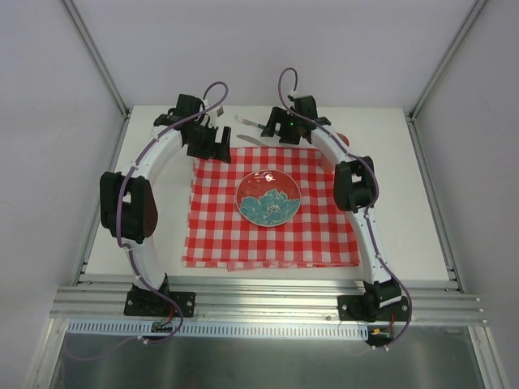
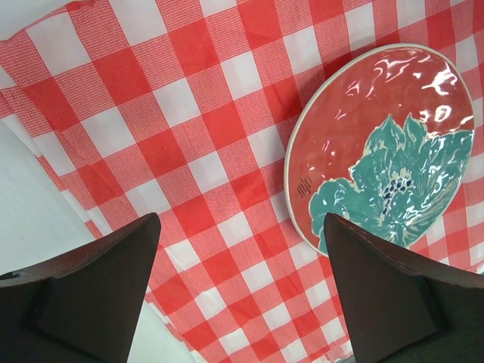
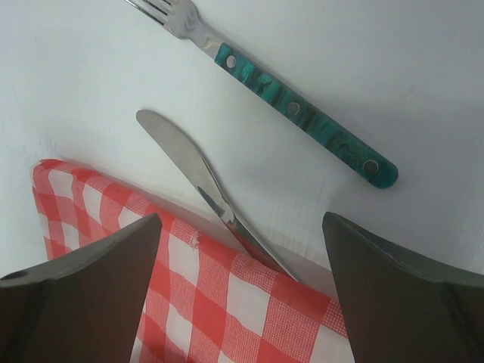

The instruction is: Set the dinner table for one person

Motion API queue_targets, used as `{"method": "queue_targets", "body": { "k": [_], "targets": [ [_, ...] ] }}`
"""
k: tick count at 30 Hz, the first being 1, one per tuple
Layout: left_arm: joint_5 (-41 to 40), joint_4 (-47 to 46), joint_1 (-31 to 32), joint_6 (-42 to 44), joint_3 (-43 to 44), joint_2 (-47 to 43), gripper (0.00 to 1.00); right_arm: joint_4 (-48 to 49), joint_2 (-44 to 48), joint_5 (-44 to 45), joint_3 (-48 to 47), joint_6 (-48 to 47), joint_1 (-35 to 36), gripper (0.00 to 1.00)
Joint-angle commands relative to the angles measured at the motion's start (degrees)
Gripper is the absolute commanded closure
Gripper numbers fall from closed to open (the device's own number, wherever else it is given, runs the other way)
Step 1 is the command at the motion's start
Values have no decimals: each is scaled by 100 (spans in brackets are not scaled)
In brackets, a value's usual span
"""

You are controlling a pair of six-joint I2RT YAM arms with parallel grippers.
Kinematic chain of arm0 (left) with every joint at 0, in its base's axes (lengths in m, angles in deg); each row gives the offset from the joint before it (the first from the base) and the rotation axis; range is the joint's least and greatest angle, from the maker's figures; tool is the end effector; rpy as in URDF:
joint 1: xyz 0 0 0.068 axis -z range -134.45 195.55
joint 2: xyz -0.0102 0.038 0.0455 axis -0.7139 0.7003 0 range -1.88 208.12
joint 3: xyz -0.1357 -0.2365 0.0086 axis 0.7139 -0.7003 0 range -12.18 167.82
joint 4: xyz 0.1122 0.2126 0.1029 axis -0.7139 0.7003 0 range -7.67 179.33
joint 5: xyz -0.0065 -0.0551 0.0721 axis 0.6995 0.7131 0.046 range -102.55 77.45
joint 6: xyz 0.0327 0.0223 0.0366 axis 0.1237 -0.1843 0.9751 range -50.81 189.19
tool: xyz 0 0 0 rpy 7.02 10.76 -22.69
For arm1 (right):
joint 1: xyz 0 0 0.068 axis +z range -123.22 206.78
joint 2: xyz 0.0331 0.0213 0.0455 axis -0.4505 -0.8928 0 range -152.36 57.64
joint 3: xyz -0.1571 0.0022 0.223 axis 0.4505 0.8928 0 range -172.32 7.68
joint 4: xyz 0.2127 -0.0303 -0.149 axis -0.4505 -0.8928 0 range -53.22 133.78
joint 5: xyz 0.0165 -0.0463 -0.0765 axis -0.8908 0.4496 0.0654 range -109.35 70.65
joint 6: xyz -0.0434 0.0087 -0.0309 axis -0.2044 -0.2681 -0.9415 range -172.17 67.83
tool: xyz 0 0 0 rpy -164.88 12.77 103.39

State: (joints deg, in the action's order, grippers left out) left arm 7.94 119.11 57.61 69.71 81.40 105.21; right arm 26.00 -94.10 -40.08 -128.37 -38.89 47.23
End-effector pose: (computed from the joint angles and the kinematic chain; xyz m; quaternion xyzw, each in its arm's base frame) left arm 0.4066 -0.0996 0.2844 0.1614 0.9134 -0.2000 0.3157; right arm 0.5522 0.2194 0.1707 -0.1392 0.8594 0.2868 0.3997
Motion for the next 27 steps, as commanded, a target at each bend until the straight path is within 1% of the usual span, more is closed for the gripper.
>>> {"method": "queue_targets", "body": {
  "k": [1, 3, 4, 7, 10, 11, 13, 17, 23, 27],
  "targets": [
    [-63, 58, 16, 54, 99, -22, 9, -585, 101, -81, 35, -123, 65, 7],
    [-63, 67, 51, 45, 239, 66, 9, -979, 84, 155, -140, -307, 108, 9],
    [-71, 67, 69, 28, 292, 93, 9, -1373, 66, 192, -211, -474, 117, 9],
    [-80, 58, 130, 1, 459, 172, 8, -1718, 118, 148, -81, -589, 135, 10],
    [-124, 32, 200, -16, 521, 225, 8, -1651, 180, -114, 157, -660, 117, 11],
    [-133, 32, 210, -8, 521, 233, 8, -1580, 163, -359, 123, -747, 126, 11],
    [-142, 32, 245, -16, 495, 242, 8, -1544, 101, -423, -105, -835, 144, 11],
    [-159, 32, 271, -34, 398, 207, 8, -1535, 83, -554, -238, -853, 170, 10],
    [-177, 14, 271, -42, 442, 260, 8, -1702, 285, -792, 174, -800, 179, 10],
    [-177, -4, 289, -34, 512, 321, 8, -1702, 373, -1038, 202, -722, 196, 10]
  ]
}}
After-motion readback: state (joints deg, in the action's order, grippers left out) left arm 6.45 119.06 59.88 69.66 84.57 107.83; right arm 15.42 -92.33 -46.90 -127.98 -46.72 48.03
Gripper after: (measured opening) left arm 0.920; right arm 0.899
